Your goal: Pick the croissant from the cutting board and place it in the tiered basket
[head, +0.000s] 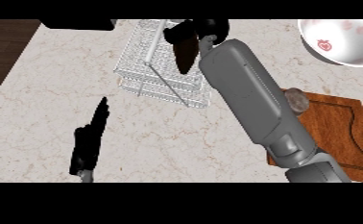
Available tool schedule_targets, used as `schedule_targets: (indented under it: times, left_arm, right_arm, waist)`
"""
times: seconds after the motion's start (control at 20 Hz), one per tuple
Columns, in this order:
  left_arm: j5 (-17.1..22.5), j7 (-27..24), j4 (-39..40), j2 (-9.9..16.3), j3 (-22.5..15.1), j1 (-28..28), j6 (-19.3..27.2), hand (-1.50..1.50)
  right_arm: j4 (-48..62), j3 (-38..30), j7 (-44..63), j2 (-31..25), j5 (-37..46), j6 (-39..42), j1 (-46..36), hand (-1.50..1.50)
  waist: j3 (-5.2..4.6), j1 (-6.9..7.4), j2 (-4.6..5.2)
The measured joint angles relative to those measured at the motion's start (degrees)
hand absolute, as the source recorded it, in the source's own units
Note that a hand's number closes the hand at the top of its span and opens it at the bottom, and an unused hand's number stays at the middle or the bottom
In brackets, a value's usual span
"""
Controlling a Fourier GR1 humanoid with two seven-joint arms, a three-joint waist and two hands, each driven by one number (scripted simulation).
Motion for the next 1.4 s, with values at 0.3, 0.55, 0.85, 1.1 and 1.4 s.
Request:
schedule_targets:
  times: [0.3,0.55,0.85,1.1,1.4]
  left_arm:
    - [0.2,0.5,0.3,0.0,0.7,-0.6,0.2,0.00]
    - [0.6,-0.3,-0.4,0.2,1.3,1.5,0.1,0.00]
    - [1.3,-1.2,-0.9,0.7,2.5,3.4,0.1,0.00]
    - [1.5,-0.9,-2.1,1.0,2.9,4.7,0.1,0.00]
    - [1.5,0.1,-3.2,0.8,2.9,5.4,0.5,0.00]
  right_arm:
    - [-0.6,-1.4,-6.2,-0.4,-7.7,-7.9,0.3,-1.50]
    - [-5.4,-4.6,-7.4,-1.6,-6.6,-15.8,1.9,-1.50]
    - [-15.0,-7.3,0.3,-8.6,-3.6,-18.6,6.7,-1.50]
    - [-28.0,-12.4,3.9,-17.7,-8.2,-12.7,16.2,-1.50]
    - [-43.1,-22.2,3.1,-28.0,-19.7,-1.9,31.8,-1.50]
  waist:
    - [0.03,-0.69,0.10]
    - [-0.04,-2.13,-0.64]
    - [-0.02,-3.90,-1.28]
    - [-0.03,-5.00,-1.46]
    - [-0.01,-5.53,-1.37]
